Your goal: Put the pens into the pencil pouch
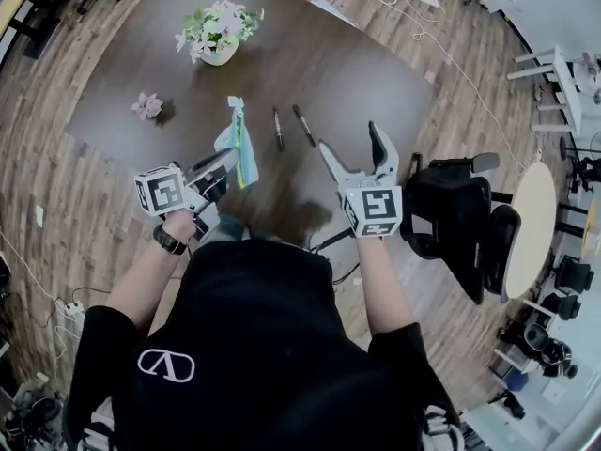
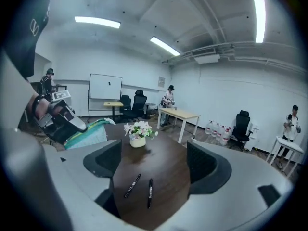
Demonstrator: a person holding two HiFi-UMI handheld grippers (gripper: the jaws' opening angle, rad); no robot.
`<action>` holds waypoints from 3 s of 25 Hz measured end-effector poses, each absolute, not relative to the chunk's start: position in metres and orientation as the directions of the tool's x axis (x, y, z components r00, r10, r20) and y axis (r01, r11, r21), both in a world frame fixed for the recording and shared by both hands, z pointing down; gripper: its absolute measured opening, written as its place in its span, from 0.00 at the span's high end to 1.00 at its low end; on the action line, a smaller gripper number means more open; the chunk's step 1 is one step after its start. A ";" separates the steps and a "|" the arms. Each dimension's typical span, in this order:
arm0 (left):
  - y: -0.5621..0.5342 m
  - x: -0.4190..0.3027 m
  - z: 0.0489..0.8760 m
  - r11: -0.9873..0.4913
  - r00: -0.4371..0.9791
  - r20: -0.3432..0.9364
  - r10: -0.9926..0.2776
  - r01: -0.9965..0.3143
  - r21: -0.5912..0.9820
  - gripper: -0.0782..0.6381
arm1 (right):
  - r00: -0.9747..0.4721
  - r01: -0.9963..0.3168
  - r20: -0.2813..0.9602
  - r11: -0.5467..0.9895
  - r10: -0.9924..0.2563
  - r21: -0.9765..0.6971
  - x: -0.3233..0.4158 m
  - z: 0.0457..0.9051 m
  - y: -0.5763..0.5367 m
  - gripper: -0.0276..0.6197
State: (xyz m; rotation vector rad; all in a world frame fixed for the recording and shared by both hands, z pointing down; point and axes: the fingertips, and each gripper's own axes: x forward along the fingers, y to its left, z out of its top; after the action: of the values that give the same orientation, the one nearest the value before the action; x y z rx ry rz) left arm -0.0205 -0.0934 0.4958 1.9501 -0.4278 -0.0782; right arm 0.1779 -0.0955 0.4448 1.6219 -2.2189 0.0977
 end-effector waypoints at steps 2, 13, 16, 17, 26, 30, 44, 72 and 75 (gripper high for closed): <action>-0.090 -0.025 0.498 -0.338 0.928 0.145 -0.344 -0.266 0.903 0.87 | -0.265 -0.917 0.424 0.363 -0.866 0.168 0.178 0.468 -0.109 0.31; -0.071 -0.048 0.533 -0.275 0.894 0.189 -0.406 -0.317 0.908 0.87 | -0.266 -0.872 0.771 0.485 -0.579 0.063 0.185 0.635 -0.183 0.46; -0.067 -0.048 0.532 -0.245 0.886 0.203 -0.416 -0.324 0.914 0.87 | -0.263 -0.873 0.840 0.487 -0.474 0.002 0.183 0.682 -0.186 0.52; -0.066 -0.048 0.533 -0.238 0.884 0.206 -0.419 -0.325 0.915 0.87 | -0.259 -0.874 0.860 0.486 -0.439 -0.015 0.182 0.695 -0.184 0.55; -0.057 -0.049 0.545 -0.198 0.871 0.216 -0.441 -0.329 0.923 0.87 | -0.248 -0.870 0.946 0.478 -0.211 -0.121 0.177 0.769 -0.183 0.72; -0.057 -0.053 0.548 -0.195 0.866 0.218 -0.449 -0.333 0.923 0.87 | -0.230 -0.873 0.963 0.467 -0.142 -0.140 0.181 0.786 -0.185 0.74; -0.053 -0.052 0.549 -0.174 0.865 0.218 -0.452 -0.325 0.930 0.87 | -0.252 -0.885 0.944 0.446 -0.211 -0.137 0.184 0.783 -0.186 0.89; -0.081 0.026 0.469 -0.269 0.945 0.070 -0.319 -0.161 0.950 0.87 | -0.556 -0.755 -0.191 0.588 -0.809 -0.290 0.121 0.332 -0.091 0.89; -0.083 0.034 0.463 -0.289 0.952 0.068 -0.299 -0.158 0.944 0.87 | -0.577 -0.731 -0.218 0.617 -0.787 -0.291 0.097 0.329 -0.094 0.89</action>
State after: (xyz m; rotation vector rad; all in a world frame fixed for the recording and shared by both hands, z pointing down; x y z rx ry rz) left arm 0.0336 -0.0828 0.4626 1.8722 -0.3341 -0.1424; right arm 0.0969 -0.0942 0.3285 1.5109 -3.1118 0.2986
